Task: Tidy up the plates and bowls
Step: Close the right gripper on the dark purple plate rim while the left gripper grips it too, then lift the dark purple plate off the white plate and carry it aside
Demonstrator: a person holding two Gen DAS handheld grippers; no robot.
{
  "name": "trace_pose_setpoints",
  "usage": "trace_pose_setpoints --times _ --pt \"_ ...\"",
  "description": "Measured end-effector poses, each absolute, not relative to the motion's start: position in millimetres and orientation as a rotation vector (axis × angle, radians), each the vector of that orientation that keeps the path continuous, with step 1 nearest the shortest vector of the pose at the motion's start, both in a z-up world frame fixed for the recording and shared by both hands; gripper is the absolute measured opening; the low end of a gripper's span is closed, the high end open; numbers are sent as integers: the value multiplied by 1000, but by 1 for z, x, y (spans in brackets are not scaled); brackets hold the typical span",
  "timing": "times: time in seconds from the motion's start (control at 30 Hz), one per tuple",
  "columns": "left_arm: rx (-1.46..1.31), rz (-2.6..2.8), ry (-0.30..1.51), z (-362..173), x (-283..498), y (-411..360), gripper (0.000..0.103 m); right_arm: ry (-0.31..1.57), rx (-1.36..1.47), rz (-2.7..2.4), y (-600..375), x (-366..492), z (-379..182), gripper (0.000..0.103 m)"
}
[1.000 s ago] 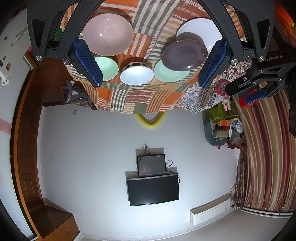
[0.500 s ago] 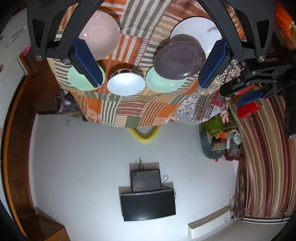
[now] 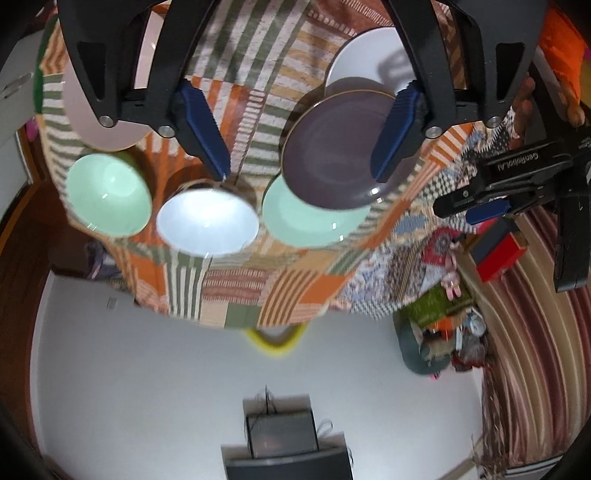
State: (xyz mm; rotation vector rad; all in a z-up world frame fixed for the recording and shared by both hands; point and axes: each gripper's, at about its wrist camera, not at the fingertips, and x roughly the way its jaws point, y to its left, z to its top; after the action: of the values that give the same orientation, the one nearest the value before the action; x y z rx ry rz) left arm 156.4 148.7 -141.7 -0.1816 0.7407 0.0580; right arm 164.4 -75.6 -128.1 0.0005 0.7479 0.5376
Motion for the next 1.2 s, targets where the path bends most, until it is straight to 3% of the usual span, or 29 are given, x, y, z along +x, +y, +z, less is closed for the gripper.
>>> trace_pose_setpoints --times 0.23,0.4,0.53,0.7,1.2 --pt "-210 44 886 -196 177 169 49 912 20 542 -65 189 -167 53" --pt "-237 23 934 -218 184 179 43 981 16 551 -56 196 -185 44" --pt "-252 2 959 -230 193 185 31 1008 15 556 -50 204 -196 36" --pt "-259 -8 971 -239 201 189 28 1051 14 553 -44 215 -212 29" --pt "-261 -46 993 -252 213 192 25 1111 64 575 -43 226 -228 24"
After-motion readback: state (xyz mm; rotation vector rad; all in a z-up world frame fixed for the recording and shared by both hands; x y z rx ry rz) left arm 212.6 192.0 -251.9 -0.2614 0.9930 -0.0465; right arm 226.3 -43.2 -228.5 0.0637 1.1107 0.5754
